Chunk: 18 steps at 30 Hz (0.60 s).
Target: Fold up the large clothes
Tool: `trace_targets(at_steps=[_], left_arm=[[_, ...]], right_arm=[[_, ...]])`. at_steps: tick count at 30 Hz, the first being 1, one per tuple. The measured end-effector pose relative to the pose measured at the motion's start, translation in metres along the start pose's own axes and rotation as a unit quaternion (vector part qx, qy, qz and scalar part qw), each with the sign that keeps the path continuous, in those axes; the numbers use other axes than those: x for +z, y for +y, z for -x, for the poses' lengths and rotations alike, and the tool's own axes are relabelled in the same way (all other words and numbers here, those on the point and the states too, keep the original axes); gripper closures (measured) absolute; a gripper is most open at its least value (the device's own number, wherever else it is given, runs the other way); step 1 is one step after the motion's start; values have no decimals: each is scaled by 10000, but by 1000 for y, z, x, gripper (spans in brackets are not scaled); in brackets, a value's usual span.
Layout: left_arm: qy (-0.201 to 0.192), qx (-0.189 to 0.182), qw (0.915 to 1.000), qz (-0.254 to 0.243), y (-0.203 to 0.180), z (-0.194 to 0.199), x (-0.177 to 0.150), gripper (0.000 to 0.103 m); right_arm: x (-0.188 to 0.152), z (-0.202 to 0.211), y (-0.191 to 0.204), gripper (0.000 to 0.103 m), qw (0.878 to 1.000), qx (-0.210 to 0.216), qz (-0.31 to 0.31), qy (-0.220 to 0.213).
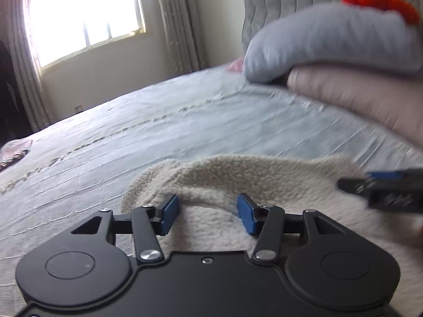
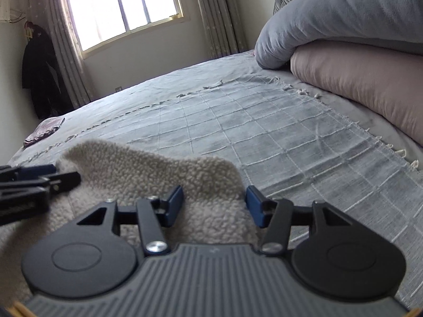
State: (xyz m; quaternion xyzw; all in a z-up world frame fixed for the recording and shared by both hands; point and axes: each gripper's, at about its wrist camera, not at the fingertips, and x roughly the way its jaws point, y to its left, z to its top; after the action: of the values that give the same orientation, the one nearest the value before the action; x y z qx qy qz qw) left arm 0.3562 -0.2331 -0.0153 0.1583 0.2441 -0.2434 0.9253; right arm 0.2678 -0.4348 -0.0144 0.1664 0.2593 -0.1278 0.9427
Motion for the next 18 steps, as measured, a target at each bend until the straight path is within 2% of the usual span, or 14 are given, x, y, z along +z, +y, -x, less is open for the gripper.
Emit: trace_targets(at_steps=[4, 6, 12, 14, 15, 17, 18], left_arm=[[200, -97, 9985, 504, 19, -22, -10, 52], [226, -118, 9979, 599, 21, -24, -13, 51], [-73, -144, 9980, 608, 24, 17, -9, 49], [0, -247, 9967, 778, 28, 36, -5, 38], [45, -368, 9958, 842, 31, 45, -4, 34], [78, -561, 9938, 954, 35, 62, -5, 23], [125, -638, 9926, 1030, 37, 70, -7, 20]], right_arm=[[-2, -20, -8, 49, 9991, 168, -309, 220], [-3, -24, -11, 48, 9986, 220, -396, 267], [7, -9, -16, 40, 9961, 468, -560, 492], [12, 9, -19, 23, 9950, 599, -569, 556], [13, 18, -19, 19, 9951, 632, -506, 570], [15, 35, -22, 17, 9948, 710, -369, 634], [14, 41, -23, 16, 9942, 739, -333, 713]])
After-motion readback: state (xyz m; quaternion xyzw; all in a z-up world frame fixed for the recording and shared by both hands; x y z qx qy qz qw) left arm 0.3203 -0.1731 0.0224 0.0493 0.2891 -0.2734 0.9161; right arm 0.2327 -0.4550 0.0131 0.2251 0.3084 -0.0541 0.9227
